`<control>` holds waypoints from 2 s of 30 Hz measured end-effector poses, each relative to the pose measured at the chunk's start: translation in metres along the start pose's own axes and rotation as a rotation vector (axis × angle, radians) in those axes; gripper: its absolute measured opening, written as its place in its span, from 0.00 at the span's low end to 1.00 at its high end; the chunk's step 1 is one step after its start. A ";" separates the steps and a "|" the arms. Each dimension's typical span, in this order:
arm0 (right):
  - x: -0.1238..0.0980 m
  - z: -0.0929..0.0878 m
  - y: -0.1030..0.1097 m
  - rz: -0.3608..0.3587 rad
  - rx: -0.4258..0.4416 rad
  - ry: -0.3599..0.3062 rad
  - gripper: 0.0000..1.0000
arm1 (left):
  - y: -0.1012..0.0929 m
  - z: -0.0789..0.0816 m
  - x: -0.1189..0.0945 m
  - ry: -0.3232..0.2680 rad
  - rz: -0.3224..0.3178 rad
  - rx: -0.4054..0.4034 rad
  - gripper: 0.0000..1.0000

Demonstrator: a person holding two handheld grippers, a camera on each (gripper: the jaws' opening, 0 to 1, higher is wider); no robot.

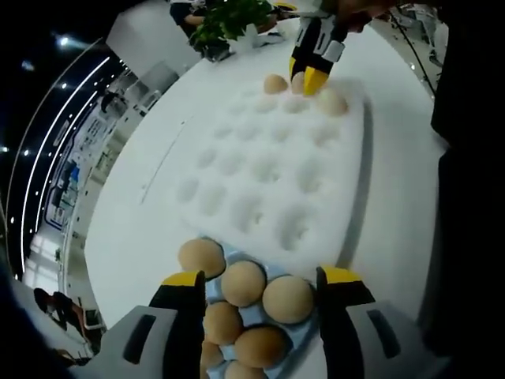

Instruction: Place the egg into an empty slot of the egg tray after lifting it from the table, then release the egg inside the slot.

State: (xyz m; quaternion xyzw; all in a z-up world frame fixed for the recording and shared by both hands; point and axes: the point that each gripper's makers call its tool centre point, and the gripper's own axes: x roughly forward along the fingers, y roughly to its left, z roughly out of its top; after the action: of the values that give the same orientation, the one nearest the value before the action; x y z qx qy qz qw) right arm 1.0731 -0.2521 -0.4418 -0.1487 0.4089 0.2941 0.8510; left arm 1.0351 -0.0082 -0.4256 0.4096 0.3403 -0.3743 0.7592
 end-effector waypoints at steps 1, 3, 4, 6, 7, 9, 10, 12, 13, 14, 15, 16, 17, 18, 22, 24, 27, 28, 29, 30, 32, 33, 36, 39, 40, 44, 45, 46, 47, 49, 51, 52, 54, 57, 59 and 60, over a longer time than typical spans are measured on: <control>0.000 0.000 0.000 -0.002 0.001 -0.005 0.29 | 0.000 0.000 0.000 -0.001 0.002 -0.004 0.58; 0.000 0.001 -0.001 -0.011 0.004 -0.010 0.28 | -0.001 0.000 -0.001 -0.002 0.002 -0.008 0.56; 0.000 0.001 -0.001 -0.017 0.008 -0.009 0.28 | -0.002 -0.001 -0.001 -0.002 0.001 -0.010 0.55; -0.001 0.002 -0.001 -0.031 0.034 0.002 0.28 | -0.003 -0.001 -0.001 -0.003 0.001 -0.010 0.54; -0.002 0.002 -0.001 -0.039 0.050 0.010 0.28 | -0.004 -0.001 -0.001 -0.004 0.004 -0.011 0.54; -0.003 0.001 -0.002 -0.048 0.072 0.030 0.27 | -0.004 -0.001 -0.002 -0.007 0.008 -0.013 0.53; -0.004 0.002 -0.002 -0.054 0.071 0.034 0.27 | -0.005 -0.001 -0.002 -0.009 0.007 -0.020 0.52; -0.004 0.001 -0.002 -0.062 0.089 0.036 0.27 | -0.006 -0.002 -0.002 -0.013 0.002 -0.031 0.51; -0.005 0.000 -0.002 -0.064 0.102 0.035 0.27 | -0.006 -0.002 -0.002 -0.016 0.003 -0.031 0.51; -0.006 0.000 -0.004 -0.062 0.128 0.030 0.27 | -0.005 -0.001 -0.003 -0.019 0.008 -0.031 0.51; -0.006 0.000 -0.004 -0.060 0.169 0.022 0.27 | -0.005 -0.002 -0.003 -0.021 0.011 -0.034 0.51; -0.007 0.000 -0.004 -0.056 0.194 0.015 0.27 | -0.006 -0.002 -0.003 -0.023 0.013 -0.035 0.51; -0.008 0.001 -0.005 -0.050 0.228 0.005 0.27 | -0.006 -0.002 -0.003 -0.023 0.016 -0.035 0.50; -0.009 0.002 -0.005 -0.047 0.256 -0.004 0.27 | -0.006 -0.001 -0.003 -0.023 0.018 -0.035 0.50; -0.014 0.006 -0.006 -0.037 0.284 -0.012 0.27 | -0.006 -0.001 -0.003 -0.018 0.027 -0.023 0.49; -0.016 0.011 -0.004 -0.033 0.300 -0.024 0.27 | -0.004 0.000 -0.004 -0.014 0.038 -0.022 0.51; -0.019 0.019 -0.003 -0.025 0.327 -0.046 0.27 | 0.000 0.001 -0.005 -0.015 0.062 -0.009 0.56; -0.020 0.022 -0.001 -0.020 0.331 -0.052 0.27 | 0.002 0.001 -0.006 -0.018 0.071 -0.001 0.58; -0.020 0.024 0.000 -0.016 0.335 -0.056 0.27 | 0.003 0.002 -0.006 -0.020 0.075 0.000 0.59; -0.020 0.026 0.001 -0.012 0.342 -0.061 0.27 | 0.005 0.002 -0.007 -0.022 0.082 -0.002 0.61; -0.019 0.031 0.006 0.013 0.366 -0.074 0.27 | 0.009 0.002 -0.009 -0.027 0.097 -0.005 0.66; -0.018 0.036 0.012 0.045 0.405 -0.093 0.27 | 0.012 0.003 -0.009 -0.031 0.108 -0.004 0.70; -0.015 0.042 0.022 0.080 0.435 -0.099 0.27 | 0.012 0.009 -0.009 -0.063 0.098 -0.005 0.74; -0.009 0.047 0.035 0.100 0.412 -0.089 0.27 | 0.003 0.027 -0.007 -0.178 0.061 -0.091 0.83; -0.008 0.048 0.036 0.103 0.413 -0.089 0.27 | 0.000 0.030 -0.007 -0.189 0.054 -0.096 0.85; -0.004 0.056 0.054 0.162 0.436 -0.096 0.27 | -0.013 0.041 -0.006 -0.214 0.031 -0.072 0.77; -0.003 0.058 0.058 0.169 0.434 -0.096 0.27 | -0.014 0.044 -0.005 -0.222 0.029 -0.074 0.76; -0.002 0.059 0.063 0.181 0.430 -0.092 0.27 | -0.015 0.047 -0.005 -0.235 0.032 -0.076 0.76; -0.001 0.060 0.065 0.188 0.430 -0.091 0.27 | -0.017 0.050 -0.004 -0.243 0.026 -0.073 0.74; 0.001 0.062 0.073 0.213 0.441 -0.094 0.27 | -0.019 0.054 -0.004 -0.260 0.010 -0.070 0.65; 0.001 0.064 0.079 0.234 0.458 -0.093 0.27 | -0.018 0.056 -0.004 -0.267 0.011 -0.078 0.64; 0.002 0.065 0.082 0.245 0.467 -0.095 0.27 | -0.018 0.059 -0.004 -0.283 0.011 -0.081 0.65; 0.002 0.067 0.089 0.269 0.483 -0.099 0.27 | -0.016 0.060 -0.004 -0.284 0.012 -0.093 0.65; 0.003 0.070 0.098 0.302 0.515 -0.100 0.27 | -0.015 0.063 -0.005 -0.299 0.013 -0.106 0.62; 0.004 0.071 0.105 0.334 0.555 -0.094 0.27 | -0.014 0.064 -0.006 -0.304 0.016 -0.108 0.57; 0.004 0.073 0.108 0.345 0.588 -0.102 0.27 | -0.014 0.065 -0.006 -0.307 0.015 -0.110 0.56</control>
State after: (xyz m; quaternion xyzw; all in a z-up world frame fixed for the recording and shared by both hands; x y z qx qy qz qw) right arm 1.0523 -0.1300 -0.4003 0.1893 0.4522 0.3103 0.8145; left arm 1.0339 -0.0685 -0.3975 0.3078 0.2372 -0.4078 0.8263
